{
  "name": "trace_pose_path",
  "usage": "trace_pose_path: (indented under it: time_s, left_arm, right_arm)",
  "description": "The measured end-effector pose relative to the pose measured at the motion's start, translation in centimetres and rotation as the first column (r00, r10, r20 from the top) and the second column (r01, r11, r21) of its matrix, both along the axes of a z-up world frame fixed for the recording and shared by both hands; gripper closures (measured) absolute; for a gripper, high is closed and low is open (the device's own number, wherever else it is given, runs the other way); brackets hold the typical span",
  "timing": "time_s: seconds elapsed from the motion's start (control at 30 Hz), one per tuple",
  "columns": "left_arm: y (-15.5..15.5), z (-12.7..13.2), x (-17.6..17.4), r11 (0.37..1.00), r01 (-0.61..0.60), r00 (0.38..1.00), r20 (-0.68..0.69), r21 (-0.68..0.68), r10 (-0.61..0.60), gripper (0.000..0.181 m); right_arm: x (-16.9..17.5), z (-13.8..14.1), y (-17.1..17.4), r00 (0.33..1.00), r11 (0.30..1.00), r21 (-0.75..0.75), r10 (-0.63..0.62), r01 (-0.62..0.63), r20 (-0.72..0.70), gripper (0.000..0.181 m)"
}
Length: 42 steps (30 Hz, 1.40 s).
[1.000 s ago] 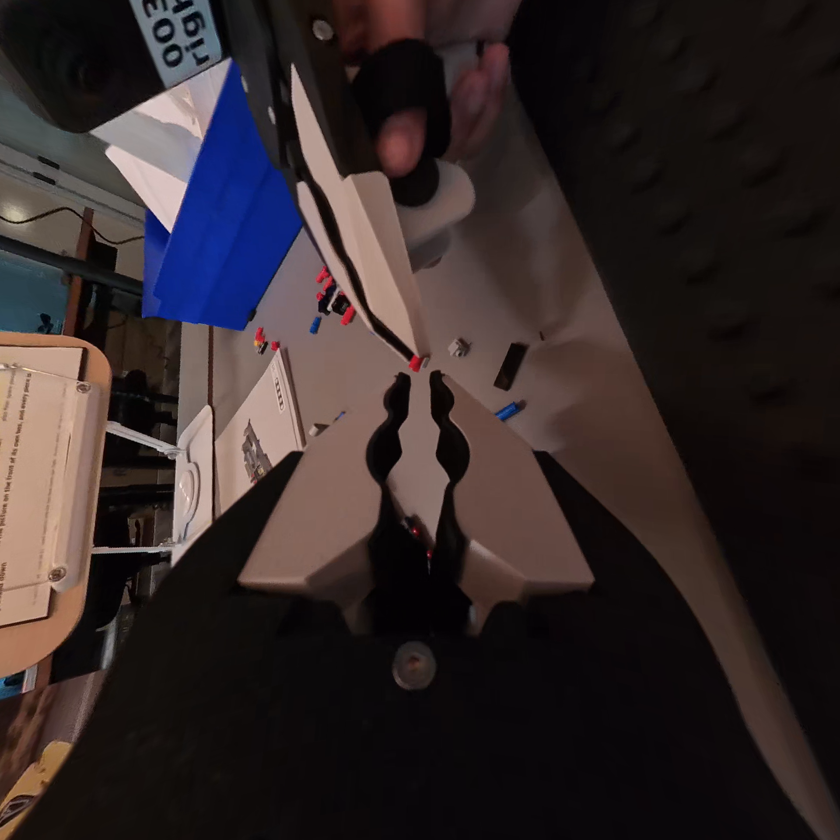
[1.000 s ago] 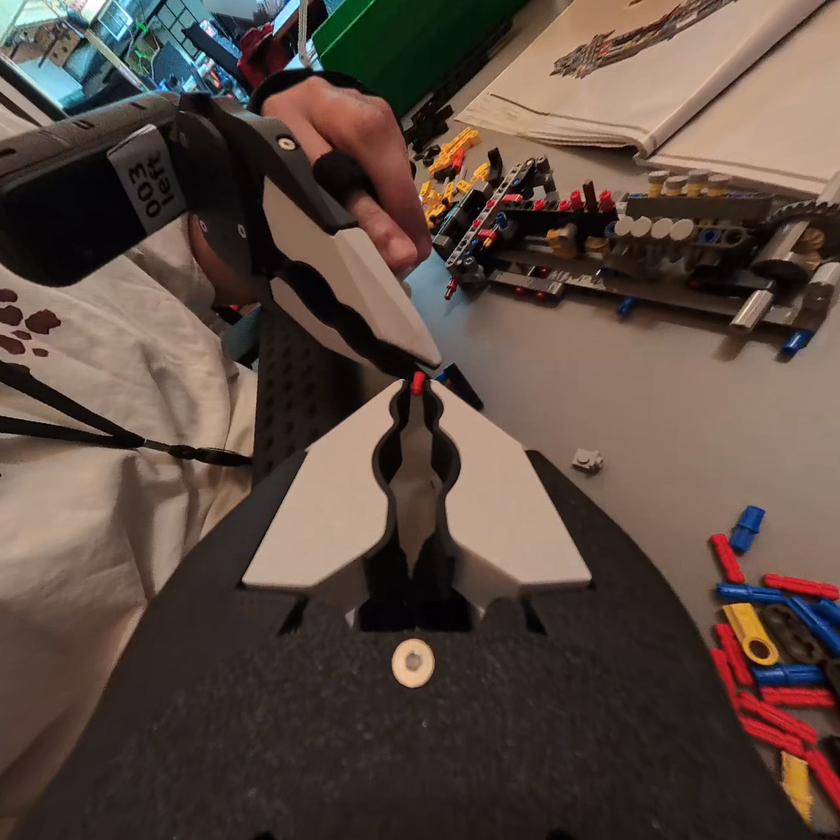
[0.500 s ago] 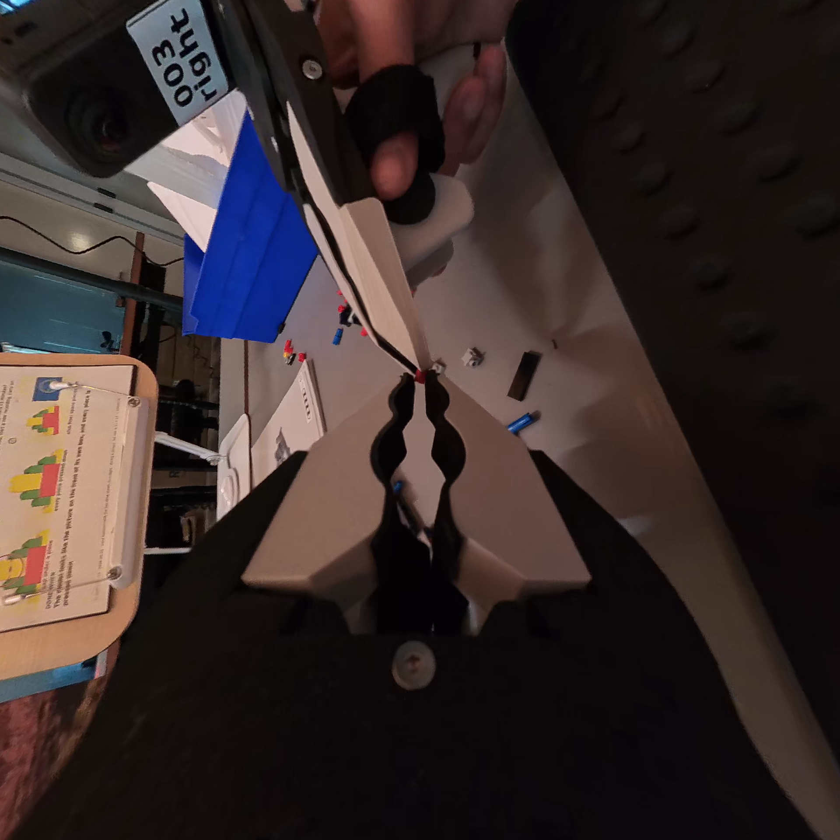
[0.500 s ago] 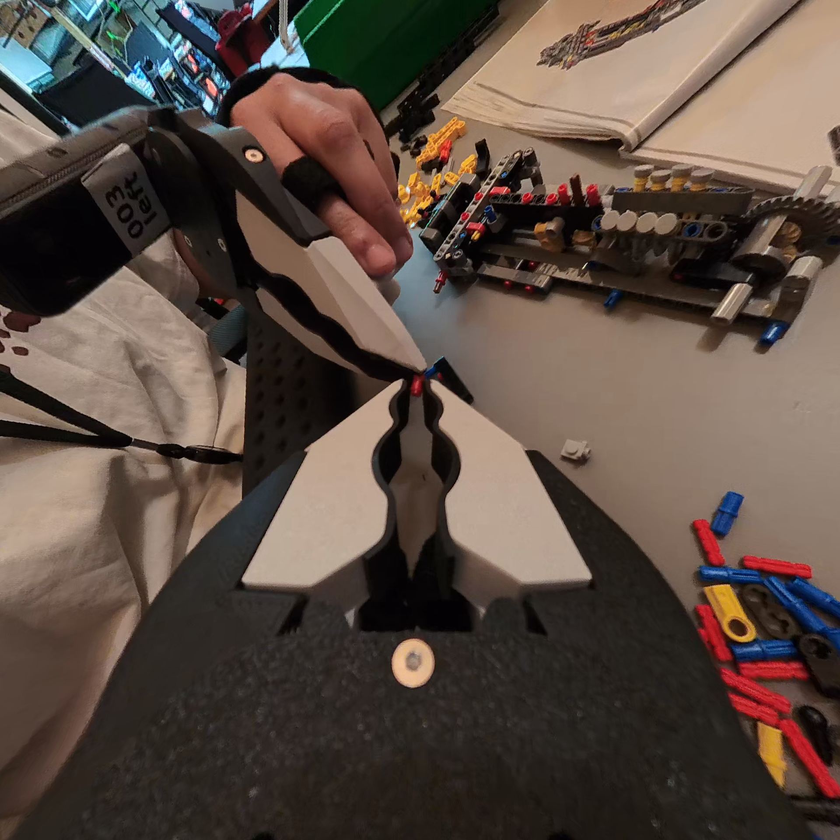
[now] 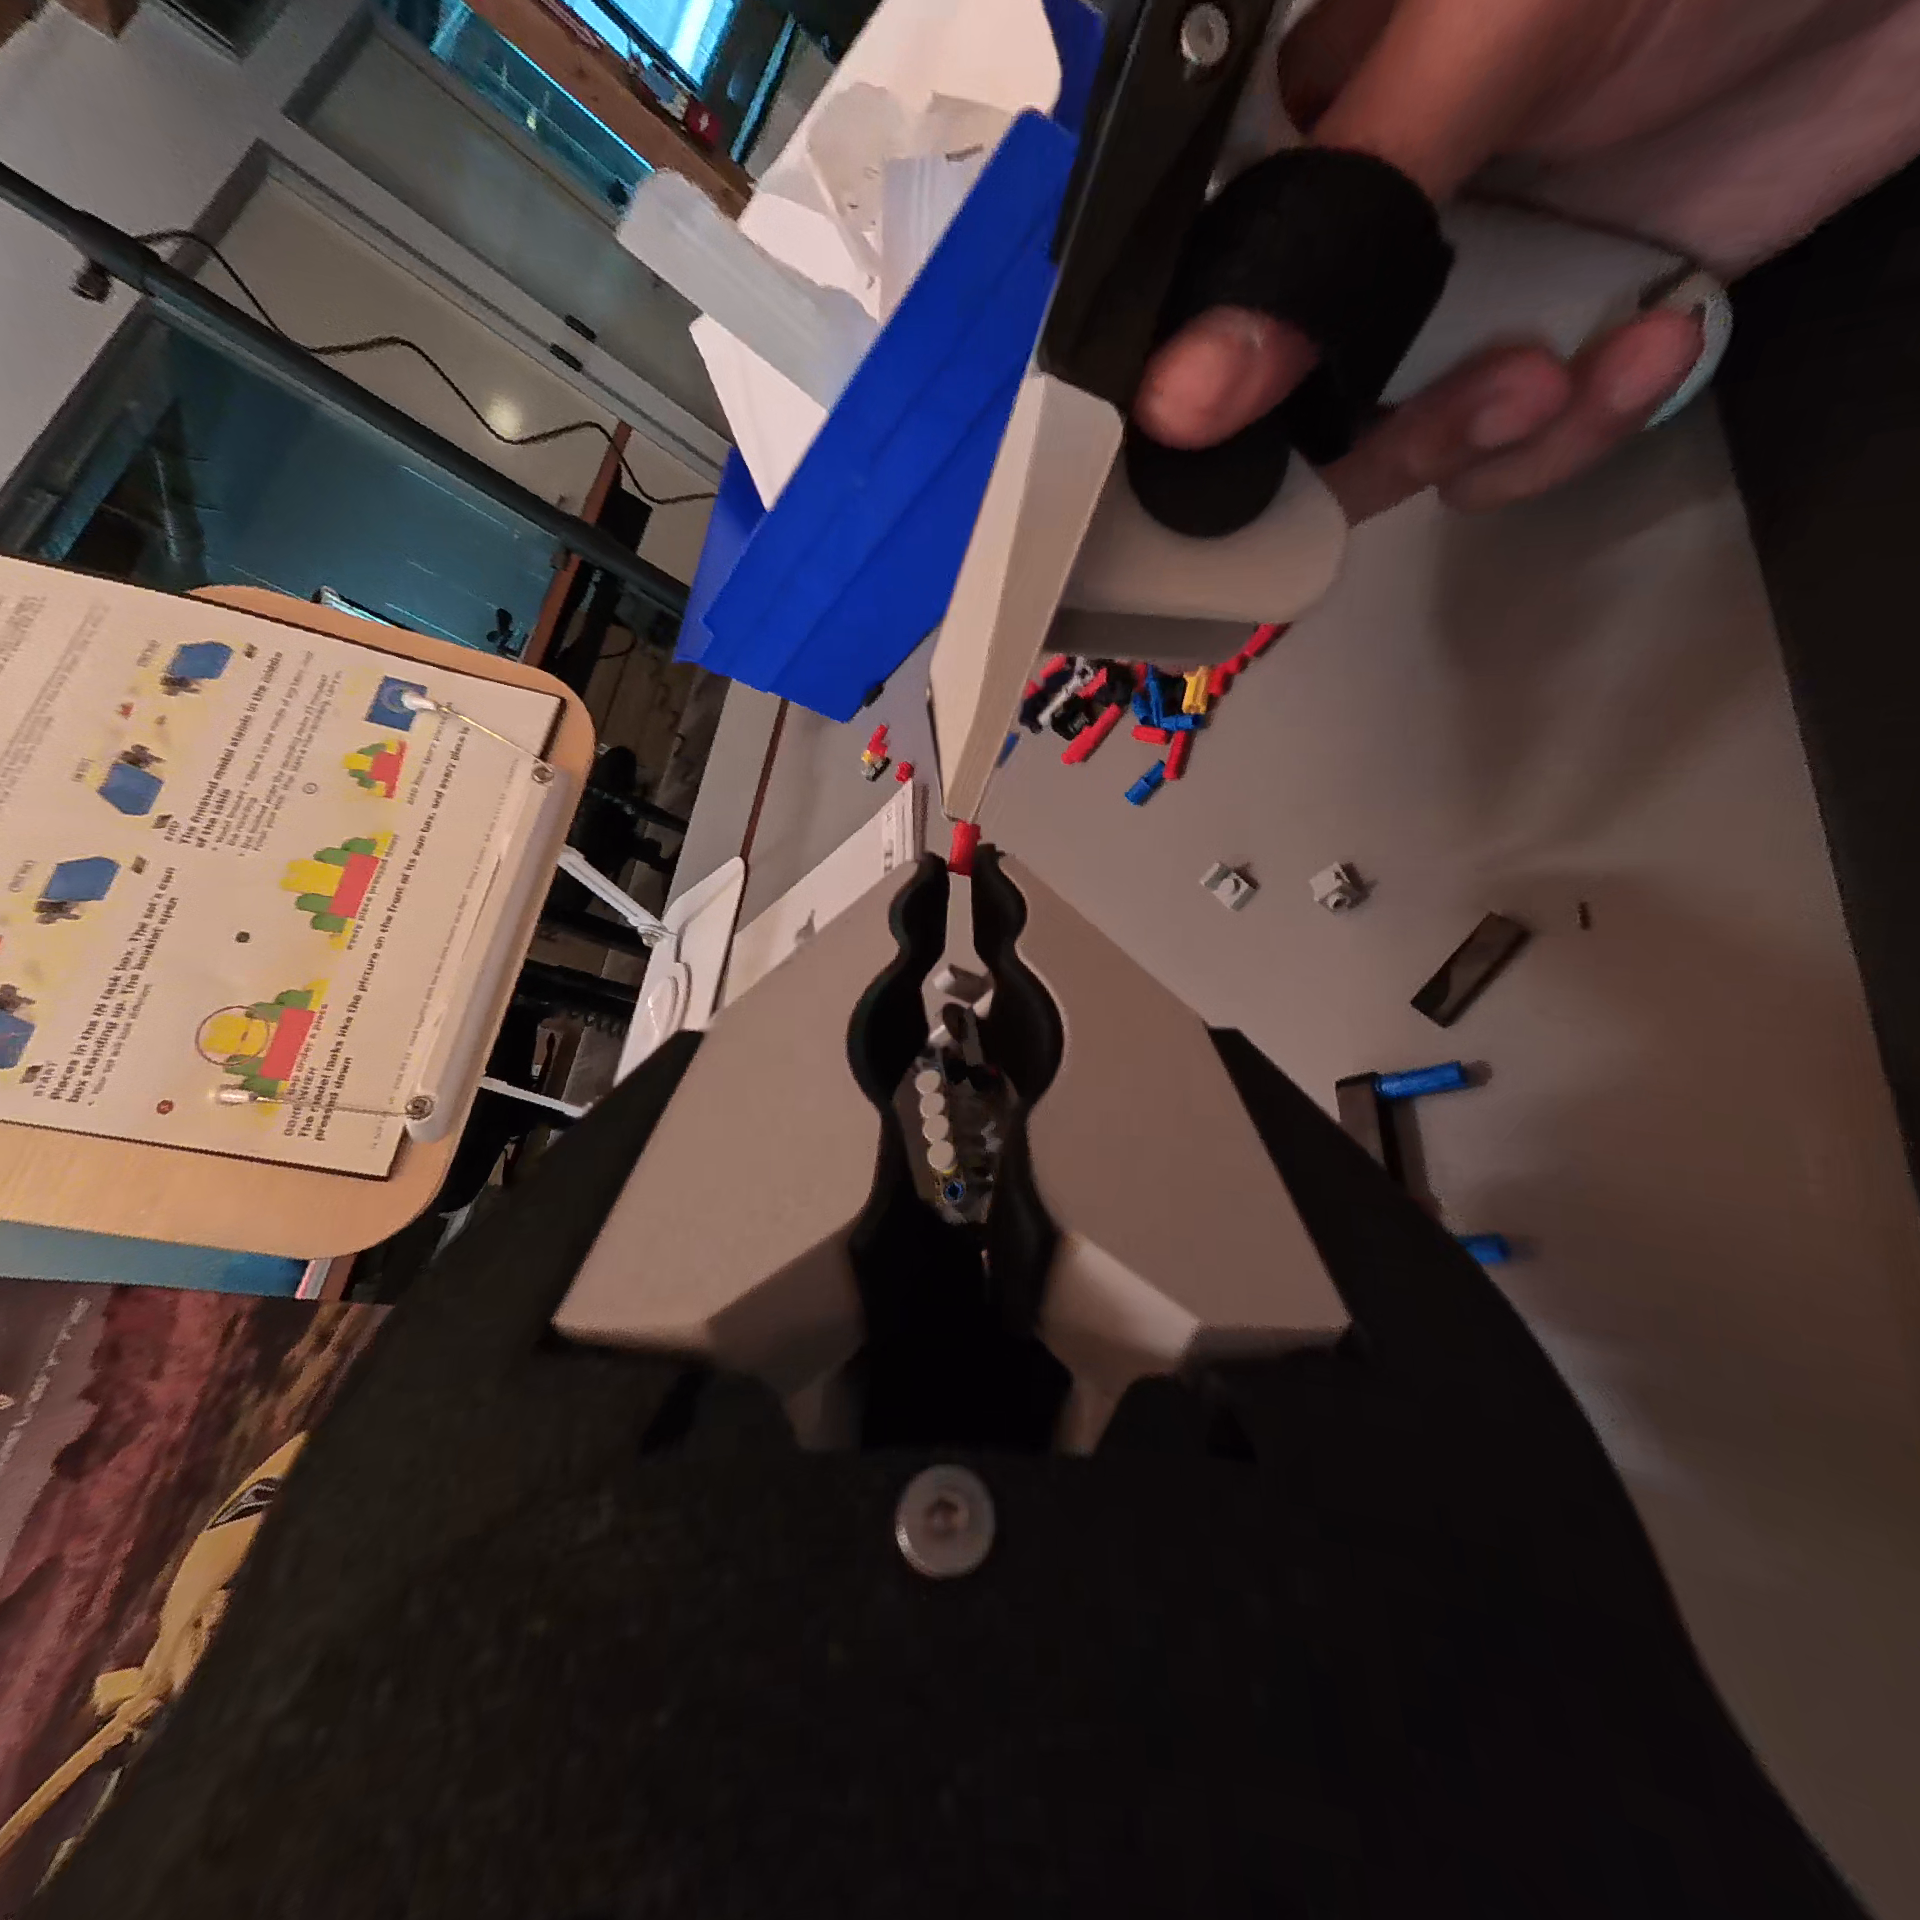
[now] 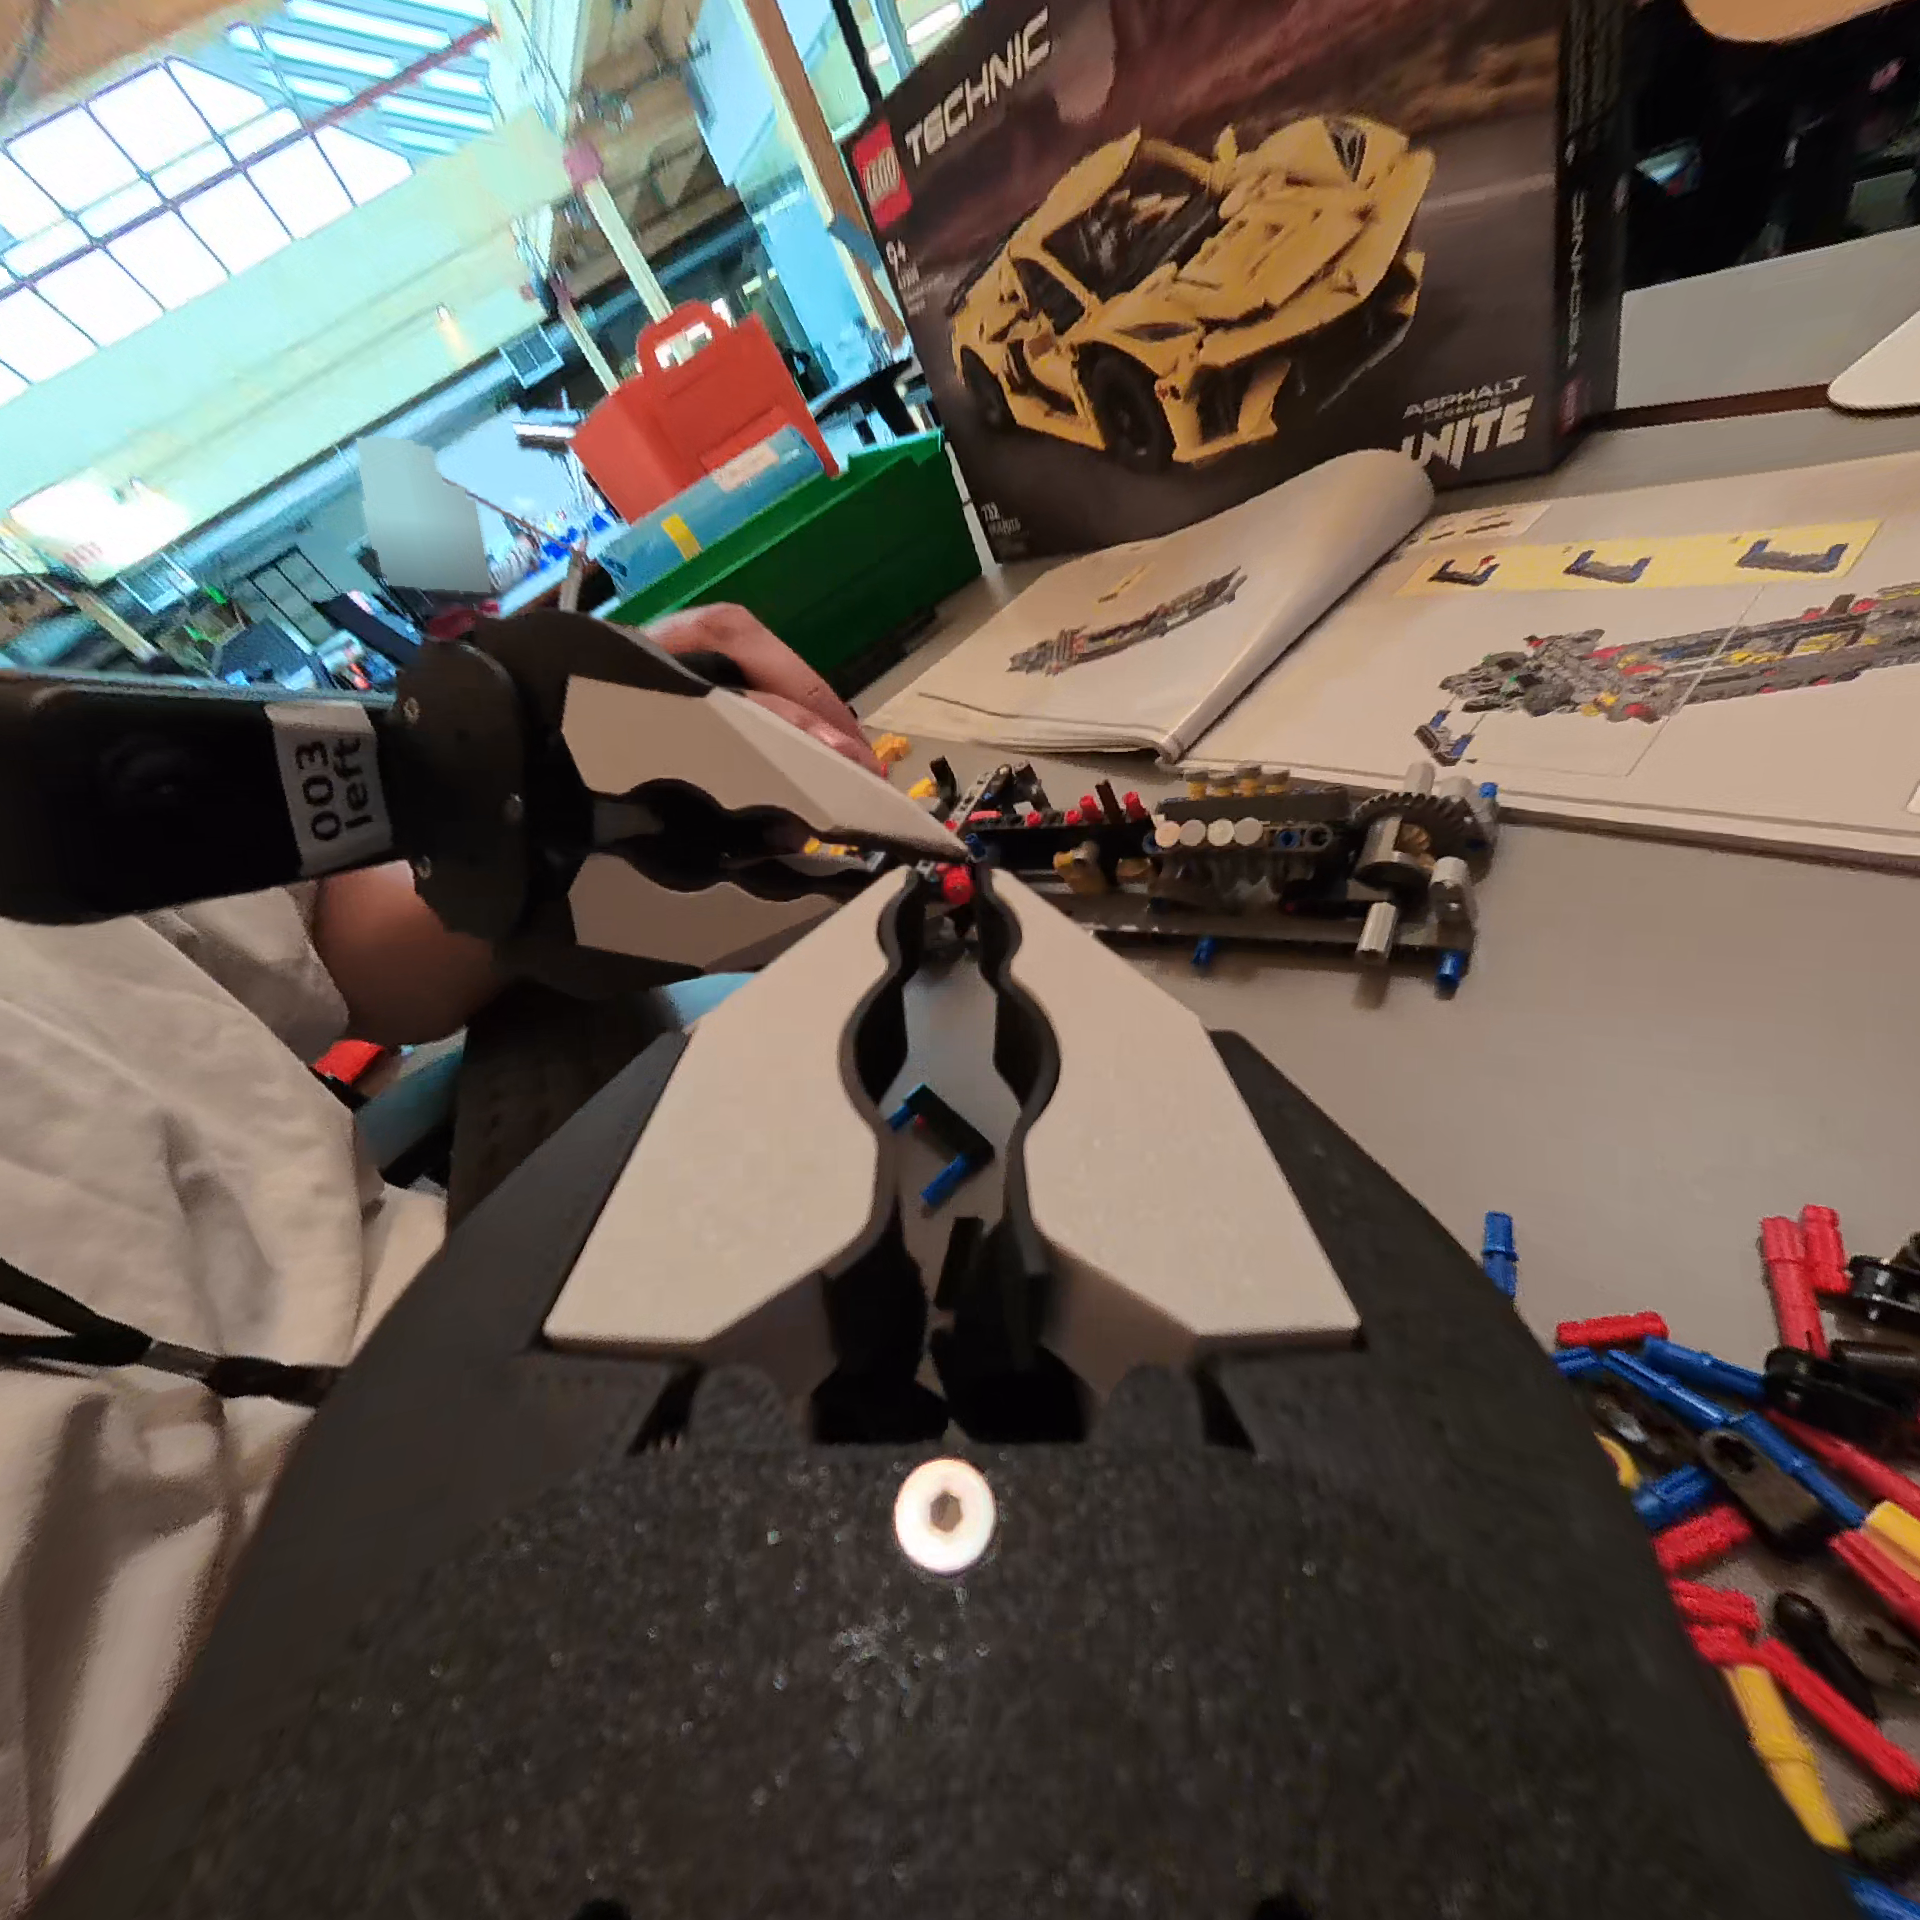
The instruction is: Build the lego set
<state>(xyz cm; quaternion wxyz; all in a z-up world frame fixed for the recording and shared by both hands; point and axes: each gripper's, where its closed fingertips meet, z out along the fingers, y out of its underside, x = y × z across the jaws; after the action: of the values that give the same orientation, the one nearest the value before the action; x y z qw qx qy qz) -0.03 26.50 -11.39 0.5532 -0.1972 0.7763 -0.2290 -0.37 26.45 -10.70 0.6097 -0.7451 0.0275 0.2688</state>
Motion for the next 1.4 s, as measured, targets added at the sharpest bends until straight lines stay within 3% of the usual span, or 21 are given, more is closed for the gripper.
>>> trace_pose_path:
  time_s: [0.5, 0.7, 1.4]
  left_arm:
    - [-0.6, 1.0, -0.2, 1.0, 0.001, 0.998, 0.055, -0.01, -0.001, 0.178]
    - [-0.5, 1.3, -0.1, 0.999, -0.025, 0.997, 0.077, -0.025, 0.026, 0.179]
    - [-0.5, 1.7, 0.0, 0.998, -0.067, 0.992, 0.11, -0.006, 0.067, 0.178]
  right_arm:
    - [-0.5, 0.6, 0.0, 0.992, 0.997, 0.039, 0.064, -0.06, -0.111, 0.177]
    - [-0.4, 1.0, 0.0, 0.97, 0.997, 0.041, 0.071, -0.063, -0.234, 0.178]
    - [-0.3, 1.4, 0.0, 0.964, 0.996, 0.058, 0.077, -0.064, -0.256, 0.177]
